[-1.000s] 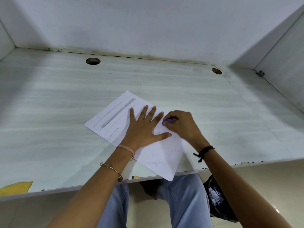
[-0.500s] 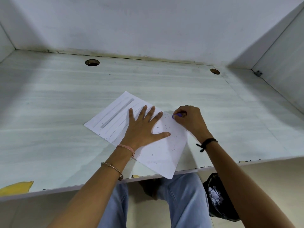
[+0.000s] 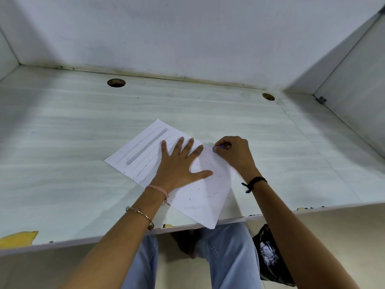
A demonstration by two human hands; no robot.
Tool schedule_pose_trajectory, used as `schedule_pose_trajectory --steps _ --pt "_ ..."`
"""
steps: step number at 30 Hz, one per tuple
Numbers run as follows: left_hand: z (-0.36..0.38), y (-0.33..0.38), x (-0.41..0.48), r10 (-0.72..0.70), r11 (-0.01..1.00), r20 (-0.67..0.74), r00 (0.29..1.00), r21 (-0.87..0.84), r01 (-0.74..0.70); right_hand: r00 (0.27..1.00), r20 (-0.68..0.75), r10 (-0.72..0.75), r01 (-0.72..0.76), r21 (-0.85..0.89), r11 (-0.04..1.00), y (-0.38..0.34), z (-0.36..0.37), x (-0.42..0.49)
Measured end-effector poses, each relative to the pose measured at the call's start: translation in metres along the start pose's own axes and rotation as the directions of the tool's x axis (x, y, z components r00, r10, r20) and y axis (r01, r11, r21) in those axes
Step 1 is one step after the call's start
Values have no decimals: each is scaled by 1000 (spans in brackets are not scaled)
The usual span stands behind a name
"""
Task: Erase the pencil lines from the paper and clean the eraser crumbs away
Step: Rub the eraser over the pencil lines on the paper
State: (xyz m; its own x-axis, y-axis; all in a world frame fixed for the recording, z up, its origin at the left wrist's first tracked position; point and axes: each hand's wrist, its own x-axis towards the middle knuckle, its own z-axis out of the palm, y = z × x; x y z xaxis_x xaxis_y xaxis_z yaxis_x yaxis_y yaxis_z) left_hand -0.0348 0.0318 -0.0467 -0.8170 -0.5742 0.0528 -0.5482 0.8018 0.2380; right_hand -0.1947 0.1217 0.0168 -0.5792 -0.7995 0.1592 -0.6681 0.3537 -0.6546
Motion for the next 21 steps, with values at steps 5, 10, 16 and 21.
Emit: schedule_pose_trajectory --steps 5,10,16,21 --pt "1 -1 0 2 1000 1 1000 19 -2 988 121 -91 95 -28 995 -1 9 -16" --pt "0 0 -1 3 1000 -11 1000 1 -2 999 -12 33 -34 -30 999 11 -5 11" --pt "0 1 -1 -4 1000 4 1000 5 3 991 102 -89 93 -41 995 3 10 -19" --pt "-1 0 -1 11 1000 -7 1000 8 -11 1000 -17 15 -16 -62 998 14 -7 1"
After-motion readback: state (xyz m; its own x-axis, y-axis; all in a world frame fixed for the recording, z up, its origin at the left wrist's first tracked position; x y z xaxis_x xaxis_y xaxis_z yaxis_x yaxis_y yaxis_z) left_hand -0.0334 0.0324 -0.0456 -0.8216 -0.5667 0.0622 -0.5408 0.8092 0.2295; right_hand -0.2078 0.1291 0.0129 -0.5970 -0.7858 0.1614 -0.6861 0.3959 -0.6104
